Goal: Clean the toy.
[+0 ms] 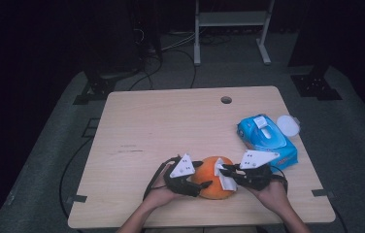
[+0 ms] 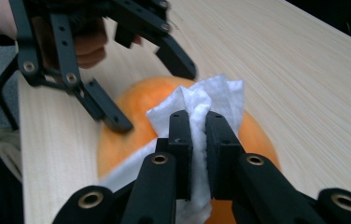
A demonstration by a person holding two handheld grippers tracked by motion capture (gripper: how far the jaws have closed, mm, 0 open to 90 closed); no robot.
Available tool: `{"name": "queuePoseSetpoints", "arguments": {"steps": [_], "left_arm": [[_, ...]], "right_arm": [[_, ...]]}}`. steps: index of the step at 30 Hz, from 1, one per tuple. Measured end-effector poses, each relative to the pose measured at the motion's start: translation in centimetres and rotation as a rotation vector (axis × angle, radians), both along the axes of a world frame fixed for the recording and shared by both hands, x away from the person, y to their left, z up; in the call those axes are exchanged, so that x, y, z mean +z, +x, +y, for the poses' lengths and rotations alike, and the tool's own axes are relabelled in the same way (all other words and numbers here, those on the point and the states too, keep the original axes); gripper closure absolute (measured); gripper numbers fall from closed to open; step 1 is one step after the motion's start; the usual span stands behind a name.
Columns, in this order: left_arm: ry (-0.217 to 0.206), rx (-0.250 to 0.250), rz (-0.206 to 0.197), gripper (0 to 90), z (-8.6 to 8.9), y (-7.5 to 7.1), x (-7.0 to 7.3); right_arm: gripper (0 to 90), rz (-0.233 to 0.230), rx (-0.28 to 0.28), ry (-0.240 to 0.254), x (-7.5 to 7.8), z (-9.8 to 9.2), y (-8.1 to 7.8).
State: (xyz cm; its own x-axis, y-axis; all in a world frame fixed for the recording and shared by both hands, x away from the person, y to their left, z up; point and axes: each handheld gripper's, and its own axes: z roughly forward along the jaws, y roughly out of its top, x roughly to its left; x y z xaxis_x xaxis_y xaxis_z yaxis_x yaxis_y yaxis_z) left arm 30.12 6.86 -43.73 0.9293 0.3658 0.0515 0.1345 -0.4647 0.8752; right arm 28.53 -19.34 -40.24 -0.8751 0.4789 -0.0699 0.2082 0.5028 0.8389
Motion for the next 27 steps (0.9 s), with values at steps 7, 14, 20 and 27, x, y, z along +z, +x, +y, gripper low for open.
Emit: {"name": "queuePoseSetpoints", "arguments": {"steps": [7,14,20,27], "left_arm": [[-0.032,0.026,0.016,22.9,-0.1,0.0,0.8],[-0.008,0.005,0.002,31.9,0.2,0.2,0.3],[-0.035,0.026,0.039,30.9,0.8,0.6,0.4],[-0.011,-0.009,-0.014,28.3,-0.2,0.0,0.7]], "right_arm": [[81.2,0.01,-0.073,-0.026,-0.8,-1.7,0.6],[81.1,0.002,-0.004,0.016,-0.3,-0.2,0.0],[81.1,0.032,-0.07,0.002,-1.1,-2.1,0.9],[81.1,0.019,0.004,0.055,-0.2,-0.2,0.2]]}}
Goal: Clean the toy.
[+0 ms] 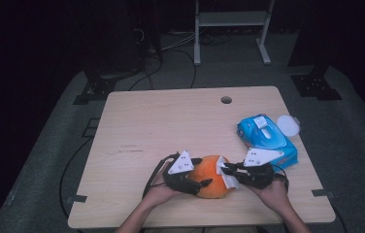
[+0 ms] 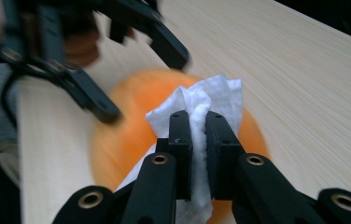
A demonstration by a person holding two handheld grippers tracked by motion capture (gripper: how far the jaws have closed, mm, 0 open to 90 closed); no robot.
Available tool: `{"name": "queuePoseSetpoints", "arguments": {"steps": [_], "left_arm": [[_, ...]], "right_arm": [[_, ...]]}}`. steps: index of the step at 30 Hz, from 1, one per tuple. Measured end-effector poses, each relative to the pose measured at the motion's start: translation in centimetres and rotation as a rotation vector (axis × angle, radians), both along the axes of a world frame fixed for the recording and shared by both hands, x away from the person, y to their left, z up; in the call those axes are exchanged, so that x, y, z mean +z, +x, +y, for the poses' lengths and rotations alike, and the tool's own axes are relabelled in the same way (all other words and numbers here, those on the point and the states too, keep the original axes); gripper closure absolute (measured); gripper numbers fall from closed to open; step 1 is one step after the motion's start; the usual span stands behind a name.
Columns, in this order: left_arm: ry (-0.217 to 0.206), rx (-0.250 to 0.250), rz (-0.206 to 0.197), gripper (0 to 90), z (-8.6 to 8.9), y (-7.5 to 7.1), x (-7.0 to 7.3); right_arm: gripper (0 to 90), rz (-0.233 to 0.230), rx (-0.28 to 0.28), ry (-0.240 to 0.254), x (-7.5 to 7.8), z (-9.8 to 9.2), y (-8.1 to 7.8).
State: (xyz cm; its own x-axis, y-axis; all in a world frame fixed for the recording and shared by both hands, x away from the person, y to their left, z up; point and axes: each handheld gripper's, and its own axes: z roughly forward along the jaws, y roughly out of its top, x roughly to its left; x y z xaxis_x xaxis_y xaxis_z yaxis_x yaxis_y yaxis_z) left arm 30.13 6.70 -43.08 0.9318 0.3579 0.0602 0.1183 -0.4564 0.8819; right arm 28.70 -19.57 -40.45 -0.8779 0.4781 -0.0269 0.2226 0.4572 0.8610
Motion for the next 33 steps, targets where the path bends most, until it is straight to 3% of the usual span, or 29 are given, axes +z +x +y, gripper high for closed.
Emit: {"name": "queuePoseSetpoints", "arguments": {"steps": [2,5,10,15,18,19,25,27,33], "left_arm": [[-0.004,0.006,0.019,32.4,0.4,0.3,-0.2],[-0.011,0.02,0.042,35.4,1.0,0.6,-0.4],[-0.041,0.044,0.083,35.8,2.0,1.3,-0.8],[-0.05,0.057,0.098,35.9,2.2,1.5,-1.0],[-0.048,0.05,0.102,35.8,2.3,1.6,-1.0],[-0.05,0.05,0.105,35.9,2.3,1.6,-1.0],[-0.046,0.033,0.091,36.3,2.0,1.2,-1.0],[-0.037,0.017,0.072,36.0,1.6,0.8,-1.1],[-0.036,-0.028,0.042,35.7,1.1,0.2,-1.3]], "right_arm": [[81.1,-0.022,0.001,-0.028,0.0,0.4,-0.1],[81.1,0.009,-0.02,-0.016,-0.4,-0.5,0.4],[81.1,0.045,-0.084,-0.073,-1.5,-2.2,0.9],[81.1,0.027,0.009,0.009,-0.3,-0.8,-0.1],[81.1,0.003,0.031,-0.032,-0.4,0.2,-0.5],[81.1,0.016,0.029,-0.024,-0.6,0.0,-0.2],[81.1,0.062,-0.075,-0.039,-1.6,-2.1,1.1],[81.1,0.072,-0.079,-0.032,-1.7,-2.1,1.3],[81.0,0.043,-0.058,0.009,-0.8,-1.2,1.5]]}}
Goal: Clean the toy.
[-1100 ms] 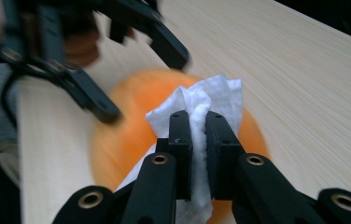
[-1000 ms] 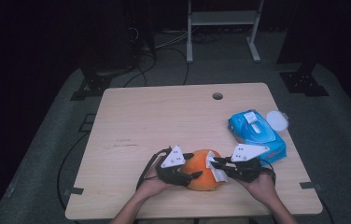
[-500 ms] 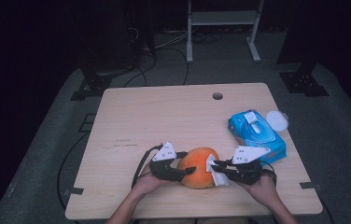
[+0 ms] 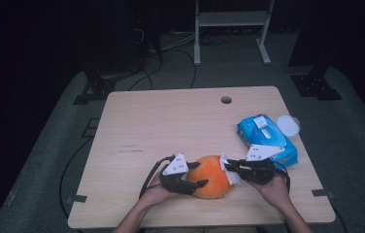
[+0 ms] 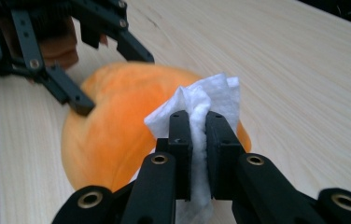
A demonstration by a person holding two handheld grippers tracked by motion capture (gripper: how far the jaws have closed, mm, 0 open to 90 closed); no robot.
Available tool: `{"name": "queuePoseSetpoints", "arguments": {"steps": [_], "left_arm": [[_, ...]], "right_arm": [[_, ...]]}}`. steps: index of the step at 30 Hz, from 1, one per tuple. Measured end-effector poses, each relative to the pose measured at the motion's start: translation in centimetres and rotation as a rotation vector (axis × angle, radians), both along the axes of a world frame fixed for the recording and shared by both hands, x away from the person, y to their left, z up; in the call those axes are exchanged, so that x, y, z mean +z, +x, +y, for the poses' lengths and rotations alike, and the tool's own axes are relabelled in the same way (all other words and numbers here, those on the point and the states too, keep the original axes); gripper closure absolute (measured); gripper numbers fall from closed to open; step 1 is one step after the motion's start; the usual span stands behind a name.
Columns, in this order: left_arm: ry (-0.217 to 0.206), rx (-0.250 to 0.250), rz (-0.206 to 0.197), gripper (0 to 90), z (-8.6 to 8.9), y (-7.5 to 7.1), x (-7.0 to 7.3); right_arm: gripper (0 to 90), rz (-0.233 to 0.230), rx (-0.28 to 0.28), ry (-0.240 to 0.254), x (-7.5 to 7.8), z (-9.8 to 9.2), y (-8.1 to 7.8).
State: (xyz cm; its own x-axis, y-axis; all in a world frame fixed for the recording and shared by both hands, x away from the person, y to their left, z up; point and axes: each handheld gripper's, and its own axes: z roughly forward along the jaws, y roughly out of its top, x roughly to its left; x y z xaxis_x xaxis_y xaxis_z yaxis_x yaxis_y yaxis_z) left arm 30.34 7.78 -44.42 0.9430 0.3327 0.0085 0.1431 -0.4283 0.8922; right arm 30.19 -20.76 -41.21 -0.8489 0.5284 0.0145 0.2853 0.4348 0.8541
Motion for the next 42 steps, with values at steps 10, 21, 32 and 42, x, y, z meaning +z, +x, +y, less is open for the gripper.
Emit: {"name": "queuePoseSetpoints", "arguments": {"steps": [10,21,32,42], "left_arm": [[-0.008,-0.031,0.023,31.7,-0.3,-0.2,0.1],[-0.018,-0.008,0.099,9.9,-0.6,0.4,1.3],[0.022,0.015,0.113,27.7,-0.5,0.5,0.4],[0.046,0.104,-0.092,34.9,-1.7,-0.5,1.3]], "right_arm": [[81.0,0.043,-0.029,-0.01,-0.8,-1.1,0.3],[81.0,-0.006,0.048,0.005,0.0,0.1,-1.1],[81.0,0.029,0.014,-0.011,-0.6,-0.9,-0.5],[80.9,-0.004,0.061,0.06,0.8,0.0,-1.1]]}}
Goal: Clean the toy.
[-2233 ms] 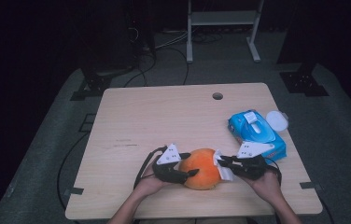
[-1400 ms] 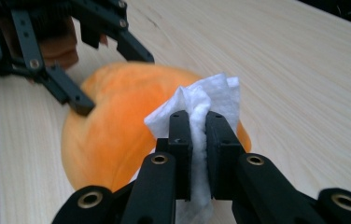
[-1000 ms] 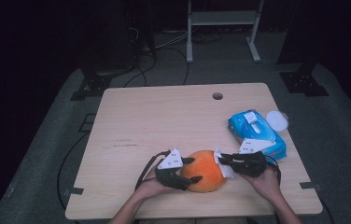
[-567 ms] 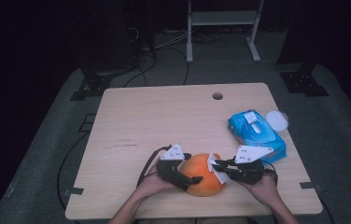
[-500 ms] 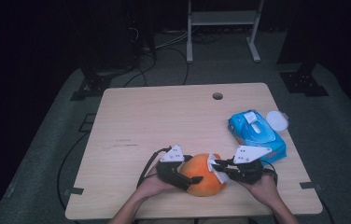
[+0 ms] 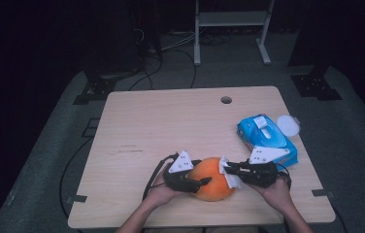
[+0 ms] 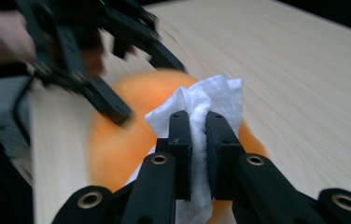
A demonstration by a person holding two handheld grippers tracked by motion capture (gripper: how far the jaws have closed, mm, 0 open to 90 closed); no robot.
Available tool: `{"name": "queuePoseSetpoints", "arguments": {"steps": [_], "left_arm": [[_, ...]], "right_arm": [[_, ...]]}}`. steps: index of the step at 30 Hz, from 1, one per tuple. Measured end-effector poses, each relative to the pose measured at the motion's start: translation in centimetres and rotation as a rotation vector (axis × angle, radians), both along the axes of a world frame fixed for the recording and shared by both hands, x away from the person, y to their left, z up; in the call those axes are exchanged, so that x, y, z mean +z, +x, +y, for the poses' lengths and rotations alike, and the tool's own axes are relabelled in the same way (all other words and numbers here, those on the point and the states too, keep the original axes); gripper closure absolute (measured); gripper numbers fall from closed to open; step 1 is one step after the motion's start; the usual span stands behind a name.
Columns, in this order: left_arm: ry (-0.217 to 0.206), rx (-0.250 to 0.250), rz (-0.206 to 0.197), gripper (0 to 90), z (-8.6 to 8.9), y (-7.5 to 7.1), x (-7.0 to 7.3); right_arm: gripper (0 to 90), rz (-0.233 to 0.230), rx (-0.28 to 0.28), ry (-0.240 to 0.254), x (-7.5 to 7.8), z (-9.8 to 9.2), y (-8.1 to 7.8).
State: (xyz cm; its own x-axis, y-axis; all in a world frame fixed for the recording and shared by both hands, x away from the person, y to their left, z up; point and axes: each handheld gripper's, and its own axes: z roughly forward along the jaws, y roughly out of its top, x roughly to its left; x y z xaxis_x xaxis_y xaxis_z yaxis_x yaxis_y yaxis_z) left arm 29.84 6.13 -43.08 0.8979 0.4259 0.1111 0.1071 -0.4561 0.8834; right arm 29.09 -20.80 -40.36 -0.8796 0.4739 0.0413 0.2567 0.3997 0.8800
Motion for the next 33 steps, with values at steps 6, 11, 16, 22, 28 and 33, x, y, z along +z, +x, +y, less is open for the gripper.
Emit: {"name": "queuePoseSetpoints", "arguments": {"steps": [6,11,16,22,28,33], "left_arm": [[0.018,0.023,-0.063,34.3,0.1,-0.3,-0.2],[0.011,-0.017,-0.05,32.4,0.1,-0.4,-0.4],[0.018,-0.047,-0.07,32.3,0.1,-0.8,-0.6],[0.009,-0.048,-0.046,32.2,0.4,-0.6,-0.7],[0.013,-0.052,-0.053,31.7,0.2,-0.7,-0.7],[0.001,-0.06,-0.025,22.7,0.4,-0.5,-0.3]], "right_arm": [[81.0,0.023,-0.039,-0.05,-1.2,-0.1,0.9],[81.0,0.063,-0.088,-0.042,-1.8,-1.3,1.4],[81.0,0.018,-0.064,-0.019,-0.8,-0.1,1.0],[80.9,0.049,-0.111,-0.048,-1.8,-1.0,1.5],[81.0,0.036,-0.097,-0.017,-1.1,-0.6,1.1],[81.0,0.002,-0.06,-0.034,-1.0,0.7,0.7]]}}
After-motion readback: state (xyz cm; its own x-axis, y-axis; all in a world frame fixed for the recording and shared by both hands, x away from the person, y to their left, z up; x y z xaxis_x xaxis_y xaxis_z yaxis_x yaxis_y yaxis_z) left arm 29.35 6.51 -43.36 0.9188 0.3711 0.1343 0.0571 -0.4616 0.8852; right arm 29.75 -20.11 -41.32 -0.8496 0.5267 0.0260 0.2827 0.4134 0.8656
